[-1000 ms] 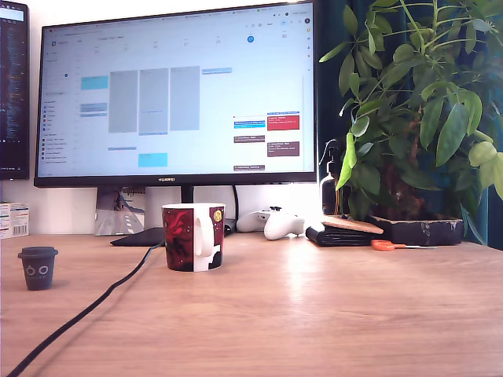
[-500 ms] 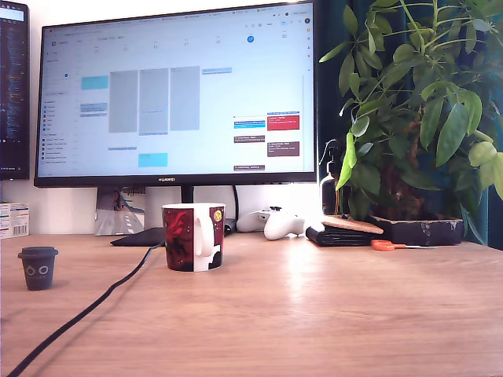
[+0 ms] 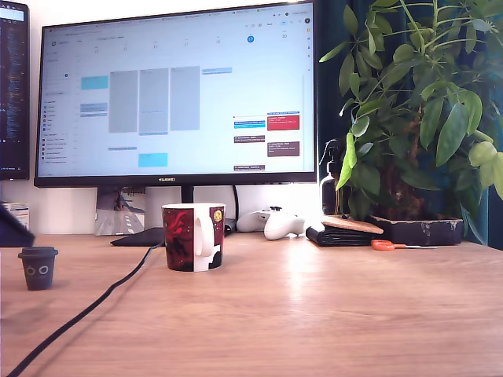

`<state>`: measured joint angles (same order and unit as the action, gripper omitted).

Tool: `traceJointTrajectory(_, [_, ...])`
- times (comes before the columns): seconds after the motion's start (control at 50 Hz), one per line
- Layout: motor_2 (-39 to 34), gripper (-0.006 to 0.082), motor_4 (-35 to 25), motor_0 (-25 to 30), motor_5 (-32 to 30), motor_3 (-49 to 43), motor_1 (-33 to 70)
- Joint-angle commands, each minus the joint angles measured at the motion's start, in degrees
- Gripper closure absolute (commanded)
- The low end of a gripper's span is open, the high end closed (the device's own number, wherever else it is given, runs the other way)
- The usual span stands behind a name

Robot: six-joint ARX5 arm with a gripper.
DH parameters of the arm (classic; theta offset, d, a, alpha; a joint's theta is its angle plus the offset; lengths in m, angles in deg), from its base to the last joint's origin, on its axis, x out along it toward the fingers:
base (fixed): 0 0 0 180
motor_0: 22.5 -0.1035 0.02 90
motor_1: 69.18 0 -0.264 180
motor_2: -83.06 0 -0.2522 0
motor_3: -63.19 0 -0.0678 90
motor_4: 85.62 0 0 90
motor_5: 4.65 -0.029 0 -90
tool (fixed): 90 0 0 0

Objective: Pick the grey coffee capsule and place it inside the red coffee cup

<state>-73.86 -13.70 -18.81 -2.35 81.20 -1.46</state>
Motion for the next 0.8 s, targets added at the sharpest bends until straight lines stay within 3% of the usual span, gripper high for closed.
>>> traceJointTrajectory(0.0, [1.4, 0.0037, -0.1, 0.2, -1.3, 0.5, 2.9])
traceJointTrajectory(0.24, [6.9, 0.0144, -0.2, 0.3, -1.5, 1.5, 13.0])
traceJointTrajectory(0.78, [13.6, 0.0162, -1.1, 0.6, -2.8, 1.0, 20.4])
